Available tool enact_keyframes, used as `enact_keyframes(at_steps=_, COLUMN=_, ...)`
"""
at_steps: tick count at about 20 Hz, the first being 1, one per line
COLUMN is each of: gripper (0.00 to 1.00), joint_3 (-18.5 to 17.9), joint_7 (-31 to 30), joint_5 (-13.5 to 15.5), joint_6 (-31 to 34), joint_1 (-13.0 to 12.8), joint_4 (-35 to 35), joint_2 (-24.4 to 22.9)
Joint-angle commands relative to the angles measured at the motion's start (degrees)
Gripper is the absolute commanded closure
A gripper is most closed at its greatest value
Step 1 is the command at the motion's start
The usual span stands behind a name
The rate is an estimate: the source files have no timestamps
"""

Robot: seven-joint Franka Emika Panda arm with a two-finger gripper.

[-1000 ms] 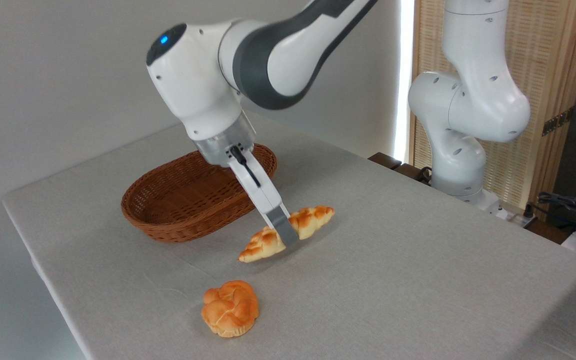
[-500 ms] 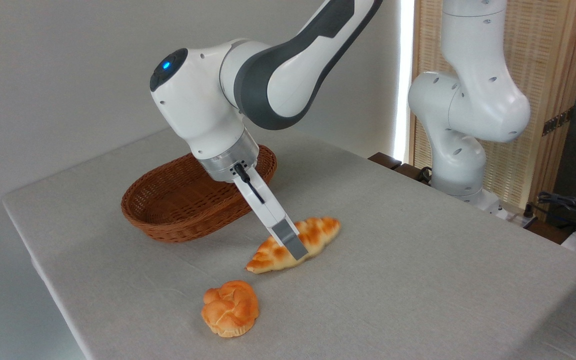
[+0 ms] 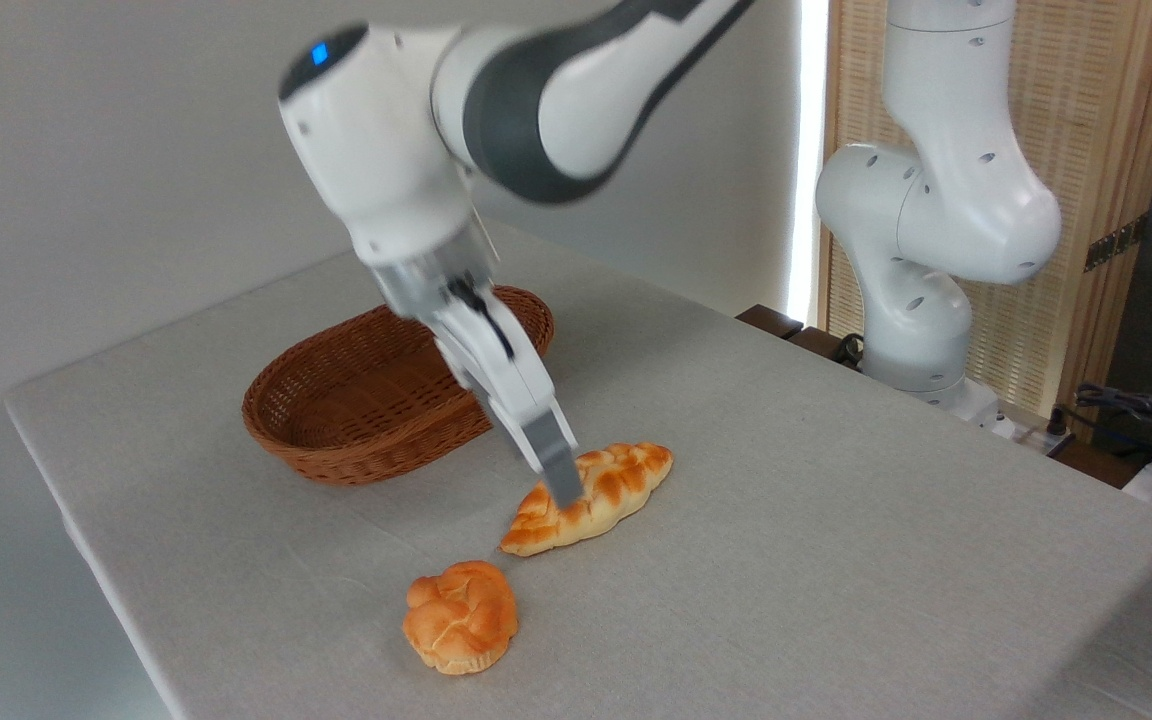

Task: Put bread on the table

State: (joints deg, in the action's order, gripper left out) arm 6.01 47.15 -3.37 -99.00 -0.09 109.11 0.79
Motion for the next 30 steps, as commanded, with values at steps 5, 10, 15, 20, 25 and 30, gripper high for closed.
enact_keyframes(at_steps=5, gripper=0.00, joint_3=1.28, joint_7=-5.67, joint_5=8.63, joint_6=0.56, joint_1=2.28, joint_4=-16.72, joint_2=0.70)
enact_keyframes(at_steps=10, gripper=0.00, joint_3=2.78, joint_7=-5.66, joint_5=7.60, joint_6=5.03, joint_1=2.37, joint_4=-19.89, joint_2=1.49)
enact_keyframes(at_steps=15, gripper=0.00, joint_3=1.55, joint_7=-6.28, joint_5=6.36, joint_6=5.83, joint_1=1.67, joint_4=-20.78, joint_2=1.23)
enact_keyframes(at_steps=20, gripper=0.00, joint_3=-2.93, joint_7=-5.84, joint_5=5.83, joint_6=5.75, joint_1=-0.44, joint_4=-21.74, joint_2=1.32)
enact_keyframes(at_steps=25, gripper=0.00, joint_3=-3.72, joint_7=-5.84, joint_5=5.83, joint_6=5.83, joint_1=-0.53, joint_4=-21.74, joint_2=1.23)
enact_keyframes(at_steps=30, gripper=0.00, joint_3=-3.90, joint_7=-5.84, joint_5=5.75, joint_6=5.83, joint_1=-0.70, joint_4=-21.39, joint_2=1.14)
